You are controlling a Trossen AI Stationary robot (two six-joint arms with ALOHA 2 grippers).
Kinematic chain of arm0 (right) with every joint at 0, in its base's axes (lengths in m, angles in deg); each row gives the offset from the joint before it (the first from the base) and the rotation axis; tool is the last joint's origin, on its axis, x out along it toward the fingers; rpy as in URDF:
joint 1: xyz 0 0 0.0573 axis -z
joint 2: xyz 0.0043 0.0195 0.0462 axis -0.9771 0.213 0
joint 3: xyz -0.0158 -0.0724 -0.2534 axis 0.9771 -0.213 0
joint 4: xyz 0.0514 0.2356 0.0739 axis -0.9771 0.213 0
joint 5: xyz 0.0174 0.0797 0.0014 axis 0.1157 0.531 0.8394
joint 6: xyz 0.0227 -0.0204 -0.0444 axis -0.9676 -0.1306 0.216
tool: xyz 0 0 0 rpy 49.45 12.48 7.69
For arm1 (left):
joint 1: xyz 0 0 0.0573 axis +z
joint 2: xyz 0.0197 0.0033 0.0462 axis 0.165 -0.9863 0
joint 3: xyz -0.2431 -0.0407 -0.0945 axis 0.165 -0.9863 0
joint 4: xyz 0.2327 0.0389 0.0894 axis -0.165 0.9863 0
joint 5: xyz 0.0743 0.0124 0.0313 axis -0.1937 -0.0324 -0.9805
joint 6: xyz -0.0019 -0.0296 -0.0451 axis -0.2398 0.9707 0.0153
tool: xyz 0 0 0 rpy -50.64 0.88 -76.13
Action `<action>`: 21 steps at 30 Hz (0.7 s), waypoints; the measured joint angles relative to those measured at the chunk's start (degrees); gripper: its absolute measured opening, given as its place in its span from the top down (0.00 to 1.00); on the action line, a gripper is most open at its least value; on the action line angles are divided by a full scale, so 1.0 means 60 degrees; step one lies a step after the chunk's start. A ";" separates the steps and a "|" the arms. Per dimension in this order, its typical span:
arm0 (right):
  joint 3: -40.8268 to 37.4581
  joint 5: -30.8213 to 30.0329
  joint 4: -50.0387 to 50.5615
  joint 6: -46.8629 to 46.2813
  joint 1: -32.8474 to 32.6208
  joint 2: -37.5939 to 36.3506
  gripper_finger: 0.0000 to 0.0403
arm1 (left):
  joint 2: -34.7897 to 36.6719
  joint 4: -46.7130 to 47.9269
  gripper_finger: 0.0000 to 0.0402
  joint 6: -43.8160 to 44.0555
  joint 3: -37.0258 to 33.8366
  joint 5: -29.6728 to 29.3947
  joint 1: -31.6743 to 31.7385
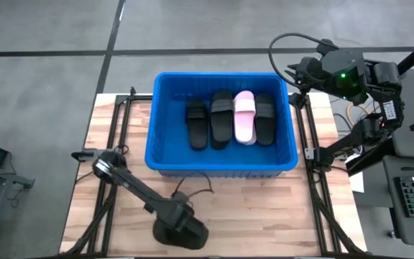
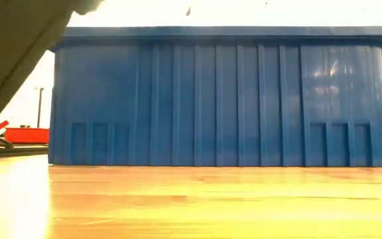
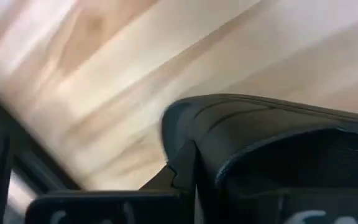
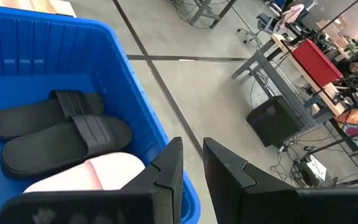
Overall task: Pick and place slides into bin
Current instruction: Put the black slide into the blue bin
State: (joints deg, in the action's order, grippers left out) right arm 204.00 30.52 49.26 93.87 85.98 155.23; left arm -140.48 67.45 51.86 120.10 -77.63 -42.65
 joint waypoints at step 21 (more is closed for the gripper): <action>0.0000 0.0000 -0.0058 0.0040 0.0002 0.0000 0.87 | 0.5679 -0.7343 1.00 -1.3823 0.0021 -0.6237 0.3645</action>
State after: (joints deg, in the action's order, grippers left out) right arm 204.00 30.52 48.91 94.11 85.99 155.23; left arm -106.41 23.40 -31.07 120.23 -115.05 -20.78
